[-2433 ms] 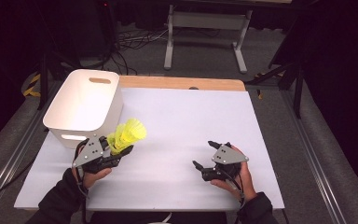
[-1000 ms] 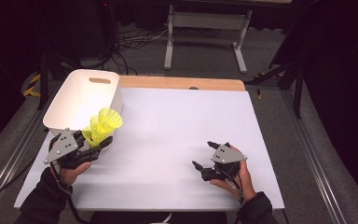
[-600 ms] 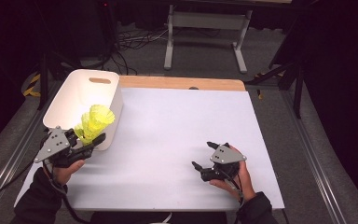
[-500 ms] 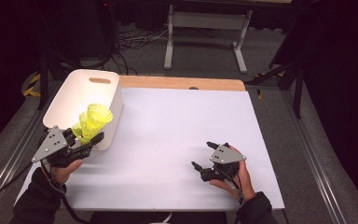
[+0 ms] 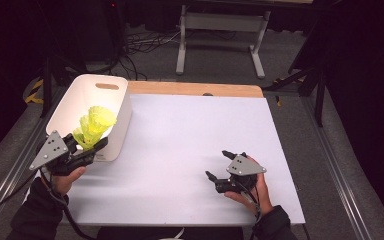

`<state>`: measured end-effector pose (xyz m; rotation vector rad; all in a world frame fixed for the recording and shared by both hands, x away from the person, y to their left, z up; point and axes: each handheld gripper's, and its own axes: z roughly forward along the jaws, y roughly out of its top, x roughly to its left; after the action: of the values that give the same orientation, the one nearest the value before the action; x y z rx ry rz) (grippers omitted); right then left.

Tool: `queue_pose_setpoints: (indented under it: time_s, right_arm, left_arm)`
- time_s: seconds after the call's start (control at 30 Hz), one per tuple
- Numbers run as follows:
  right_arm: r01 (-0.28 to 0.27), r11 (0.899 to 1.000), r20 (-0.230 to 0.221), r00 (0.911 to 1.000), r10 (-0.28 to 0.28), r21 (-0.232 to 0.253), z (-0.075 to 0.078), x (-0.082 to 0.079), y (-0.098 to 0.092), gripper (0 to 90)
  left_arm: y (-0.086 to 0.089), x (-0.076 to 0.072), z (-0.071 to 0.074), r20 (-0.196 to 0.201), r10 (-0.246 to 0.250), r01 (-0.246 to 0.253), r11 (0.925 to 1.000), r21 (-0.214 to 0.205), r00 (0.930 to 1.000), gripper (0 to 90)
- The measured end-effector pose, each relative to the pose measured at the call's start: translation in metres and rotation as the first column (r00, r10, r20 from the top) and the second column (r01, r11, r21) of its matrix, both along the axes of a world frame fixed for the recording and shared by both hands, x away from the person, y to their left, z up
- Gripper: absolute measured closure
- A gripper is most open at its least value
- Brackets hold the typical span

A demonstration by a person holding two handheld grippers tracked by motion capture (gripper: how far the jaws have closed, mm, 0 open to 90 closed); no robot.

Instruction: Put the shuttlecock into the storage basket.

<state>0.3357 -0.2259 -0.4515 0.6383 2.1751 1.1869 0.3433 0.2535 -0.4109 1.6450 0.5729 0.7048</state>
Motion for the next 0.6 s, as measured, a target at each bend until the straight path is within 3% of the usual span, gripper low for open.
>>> queue_pose_setpoints:
  time_s: [0.27, 0.6]
  right_arm:
    - [0.007, 1.0, -0.002, 1.0, -0.007, 0.002, -0.001, 0.001, 0.0, 16.8]
    - [0.006, 1.0, -0.014, 0.9999, -0.006, 0.002, -0.002, 0.002, 0.001, 16.7]
  left_arm:
    - [0.002, 0.004, 0.011, 0.006, 0.018, -0.018, 0.9992, 0.037, 0.9998, 56.0]
    - [0.005, 0.013, 0.021, -0.003, 0.02, -0.02, 0.9994, 0.028, 0.9998, 56.1]
